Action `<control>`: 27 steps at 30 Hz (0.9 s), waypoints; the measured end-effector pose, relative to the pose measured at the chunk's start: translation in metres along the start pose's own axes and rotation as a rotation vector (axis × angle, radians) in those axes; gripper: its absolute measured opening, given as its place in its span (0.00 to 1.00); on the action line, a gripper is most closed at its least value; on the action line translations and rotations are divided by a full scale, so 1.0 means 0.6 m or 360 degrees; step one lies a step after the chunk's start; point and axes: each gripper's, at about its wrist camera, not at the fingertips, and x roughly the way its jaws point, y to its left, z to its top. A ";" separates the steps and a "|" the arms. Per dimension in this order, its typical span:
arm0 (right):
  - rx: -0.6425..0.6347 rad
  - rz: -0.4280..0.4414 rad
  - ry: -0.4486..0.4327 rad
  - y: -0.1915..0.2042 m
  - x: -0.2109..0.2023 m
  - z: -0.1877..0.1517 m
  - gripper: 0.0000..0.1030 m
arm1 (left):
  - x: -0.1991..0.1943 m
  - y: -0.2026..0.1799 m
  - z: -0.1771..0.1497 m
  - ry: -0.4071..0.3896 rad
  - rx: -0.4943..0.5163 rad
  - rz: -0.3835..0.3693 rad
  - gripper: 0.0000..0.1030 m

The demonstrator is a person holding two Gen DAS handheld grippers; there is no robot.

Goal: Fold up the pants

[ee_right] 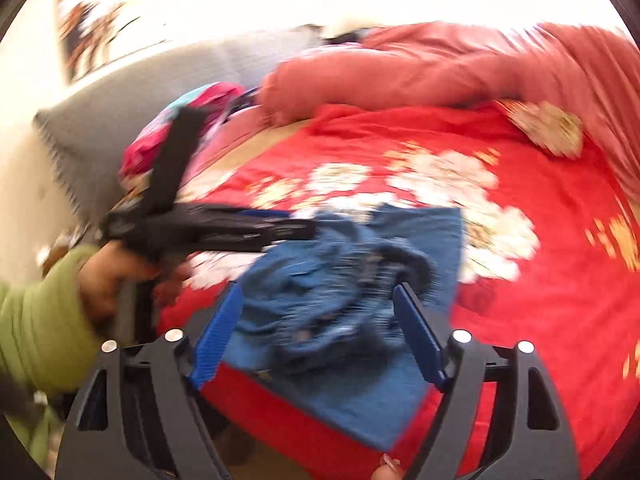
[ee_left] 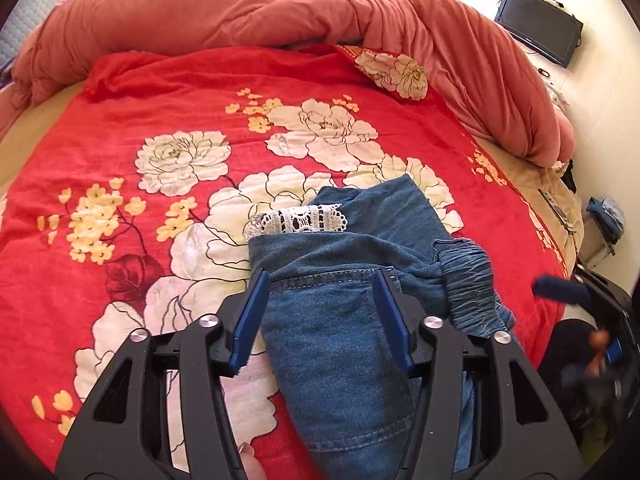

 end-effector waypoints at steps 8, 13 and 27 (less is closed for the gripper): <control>0.0216 -0.0234 0.0024 -0.065 0.002 -0.012 0.88 | -0.019 0.003 -0.007 -0.0029 0.0001 0.0030 0.63; 0.0253 -0.0304 0.0100 -0.076 0.024 -0.016 0.88 | -0.020 0.015 -0.019 0.0009 -0.0049 0.0036 0.71; 0.0550 -0.0078 0.0318 -0.141 0.089 -0.008 0.80 | 0.017 0.022 -0.055 0.0166 -0.0201 -0.0028 0.72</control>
